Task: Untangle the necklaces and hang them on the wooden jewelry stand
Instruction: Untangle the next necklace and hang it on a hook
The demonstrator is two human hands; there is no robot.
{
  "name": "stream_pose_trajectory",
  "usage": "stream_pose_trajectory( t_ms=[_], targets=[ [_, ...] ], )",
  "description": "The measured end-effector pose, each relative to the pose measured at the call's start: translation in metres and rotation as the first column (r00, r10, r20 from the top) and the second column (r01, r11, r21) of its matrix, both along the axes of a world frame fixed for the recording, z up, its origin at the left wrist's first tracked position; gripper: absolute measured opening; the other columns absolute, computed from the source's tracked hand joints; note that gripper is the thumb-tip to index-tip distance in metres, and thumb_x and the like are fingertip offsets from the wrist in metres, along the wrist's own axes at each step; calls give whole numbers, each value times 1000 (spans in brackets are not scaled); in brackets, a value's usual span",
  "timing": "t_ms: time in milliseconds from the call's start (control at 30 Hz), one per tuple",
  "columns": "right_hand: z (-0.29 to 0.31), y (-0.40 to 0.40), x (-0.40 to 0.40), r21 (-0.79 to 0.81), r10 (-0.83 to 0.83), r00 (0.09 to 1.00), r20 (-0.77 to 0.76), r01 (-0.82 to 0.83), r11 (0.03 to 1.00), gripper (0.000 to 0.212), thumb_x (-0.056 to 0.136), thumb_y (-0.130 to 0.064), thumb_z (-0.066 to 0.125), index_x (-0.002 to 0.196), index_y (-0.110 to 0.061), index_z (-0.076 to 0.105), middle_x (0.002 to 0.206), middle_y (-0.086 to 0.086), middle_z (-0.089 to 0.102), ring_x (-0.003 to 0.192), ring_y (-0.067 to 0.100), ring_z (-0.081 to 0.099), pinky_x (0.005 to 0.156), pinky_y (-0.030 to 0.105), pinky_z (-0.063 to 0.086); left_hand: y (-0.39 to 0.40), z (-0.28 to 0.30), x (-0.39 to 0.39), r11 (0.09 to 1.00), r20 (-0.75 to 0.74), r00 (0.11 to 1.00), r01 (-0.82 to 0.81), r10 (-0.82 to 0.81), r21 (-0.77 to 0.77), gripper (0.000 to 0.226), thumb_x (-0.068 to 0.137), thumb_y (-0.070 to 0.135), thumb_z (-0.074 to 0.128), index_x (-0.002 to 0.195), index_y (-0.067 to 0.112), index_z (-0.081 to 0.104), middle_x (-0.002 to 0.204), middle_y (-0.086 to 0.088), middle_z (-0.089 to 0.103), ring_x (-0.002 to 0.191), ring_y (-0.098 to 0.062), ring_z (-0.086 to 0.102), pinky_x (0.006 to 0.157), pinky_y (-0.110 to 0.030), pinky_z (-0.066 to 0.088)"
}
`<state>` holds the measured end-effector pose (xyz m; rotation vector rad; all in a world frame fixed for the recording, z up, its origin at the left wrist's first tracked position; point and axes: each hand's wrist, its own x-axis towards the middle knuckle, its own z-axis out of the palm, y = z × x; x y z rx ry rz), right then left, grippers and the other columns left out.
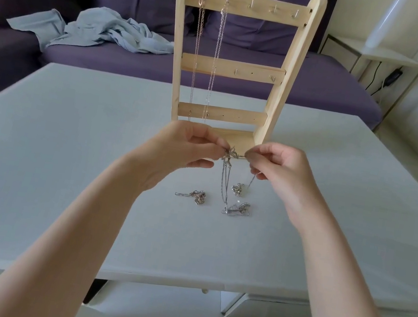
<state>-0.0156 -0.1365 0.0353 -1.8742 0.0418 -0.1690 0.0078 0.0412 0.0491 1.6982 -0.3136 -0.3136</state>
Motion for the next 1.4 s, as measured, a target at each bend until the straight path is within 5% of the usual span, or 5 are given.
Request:
stream_pose_trajectory(
  t_ms=[200, 567, 767, 1100, 1400],
  targets=[
    [4, 4, -1, 171, 176, 983, -53, -164, 971, 17, 87, -5, 60, 95, -17, 68, 94, 1, 69, 87, 9, 61, 79, 23, 48, -3, 1, 2, 993, 73, 990, -119, 119, -4, 16, 85, 6, 65, 75, 18, 65, 76, 4, 64, 74, -7, 58, 86, -27, 51],
    [6, 12, 1, 209, 178, 984, 1, -174, 962, 11, 80, -4, 69, 85, -13, 65, 67, -5, 69, 67, 6, 65, 73, 16, 48, -15, 12, 0, 972, 410, 899, -211, 151, 104, 22, 88, 0, 56, 76, 19, 58, 77, 6, 64, 65, -3, 65, 70, -16, 52],
    [4, 12, -2, 178, 167, 986, -10, -163, 970, 8, 80, -2, 69, 80, -9, 66, 64, -3, 68, 63, 4, 64, 65, 11, 46, -15, 12, 2, 960, 345, 898, -277, 272, -35, 21, 95, 2, 44, 81, 17, 50, 88, 4, 56, 68, -14, 72, 76, -38, 54],
    [-14, 7, 0, -74, 8, 991, -133, -18, 997, 12, 79, -4, 69, 70, -11, 66, 64, 3, 66, 61, 13, 61, 63, 12, 45, 16, 9, 19, 828, 248, 790, -527, 560, -191, 23, 95, 4, 43, 81, 20, 49, 89, 3, 52, 53, -9, 66, 67, -26, 58],
    [-23, 10, 12, 366, -188, 942, -278, 285, 886, 17, 85, -6, 63, 71, -13, 60, 66, -1, 64, 64, 10, 53, 64, 21, 40, 17, 7, 19, 818, 493, 711, -576, 501, 0, 11, 93, 9, 43, 89, 17, 50, 89, 10, 56, 34, -6, 46, 40, -20, 38]
  ],
)
